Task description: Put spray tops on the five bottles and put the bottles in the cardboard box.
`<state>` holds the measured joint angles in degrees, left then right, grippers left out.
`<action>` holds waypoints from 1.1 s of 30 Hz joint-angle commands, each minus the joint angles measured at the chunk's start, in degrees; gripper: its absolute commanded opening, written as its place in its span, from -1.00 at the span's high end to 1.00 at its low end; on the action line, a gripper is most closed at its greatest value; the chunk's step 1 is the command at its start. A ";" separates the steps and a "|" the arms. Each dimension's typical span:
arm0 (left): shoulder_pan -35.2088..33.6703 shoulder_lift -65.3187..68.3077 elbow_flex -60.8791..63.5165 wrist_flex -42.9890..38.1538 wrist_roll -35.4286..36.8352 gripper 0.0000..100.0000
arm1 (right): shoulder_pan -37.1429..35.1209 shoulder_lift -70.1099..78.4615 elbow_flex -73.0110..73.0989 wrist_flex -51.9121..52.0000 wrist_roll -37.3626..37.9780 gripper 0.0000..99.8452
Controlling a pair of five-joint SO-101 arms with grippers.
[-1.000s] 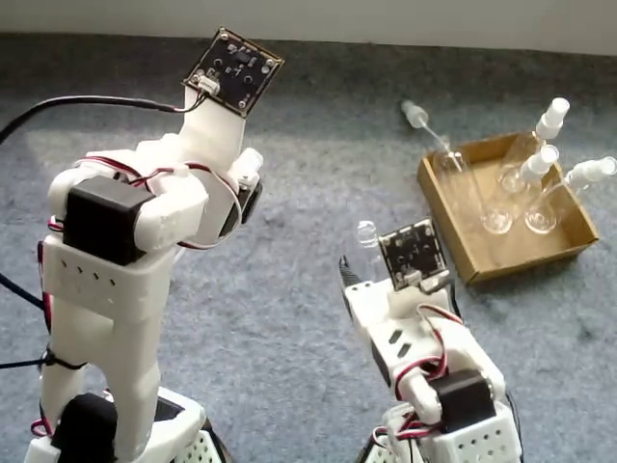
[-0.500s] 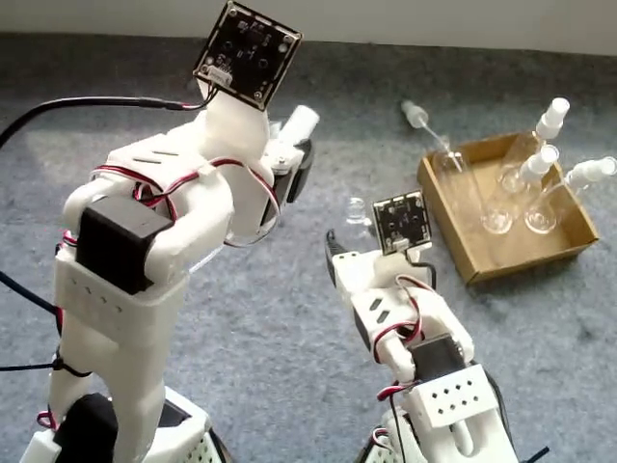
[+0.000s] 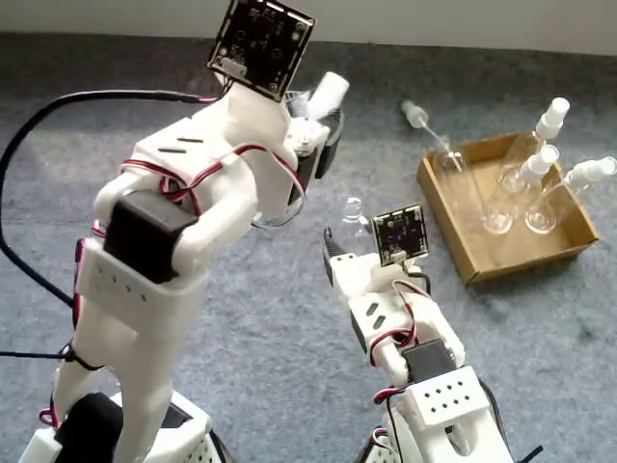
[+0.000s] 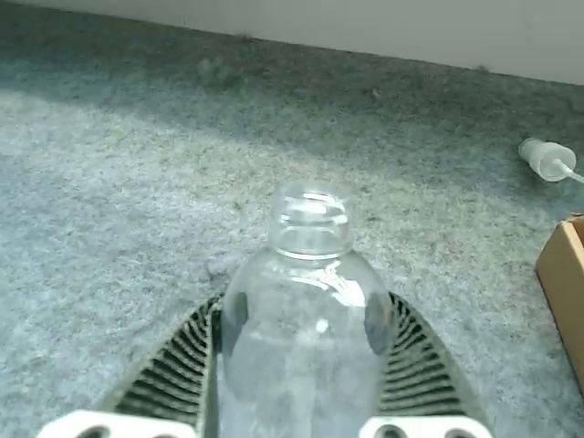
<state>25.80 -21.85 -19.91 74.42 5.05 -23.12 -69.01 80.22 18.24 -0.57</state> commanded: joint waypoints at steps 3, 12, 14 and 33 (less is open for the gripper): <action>-3.30 -1.63 6.73 -13.71 15.30 0.99 | -0.57 -0.13 -0.84 -1.63 -0.62 0.83; -3.21 -1.63 8.04 -15.30 23.65 0.99 | -0.57 -0.13 0.40 -1.54 -0.62 0.83; -3.47 -1.63 7.78 -15.47 29.19 0.99 | -0.57 -0.13 2.33 -1.63 -0.62 0.83; -3.74 -6.29 15.52 -20.84 32.62 0.99 | -0.57 -0.13 5.32 -1.63 -0.62 0.83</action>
<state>22.81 -22.90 -7.16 57.45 37.49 -23.12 -69.01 85.93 18.15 -0.57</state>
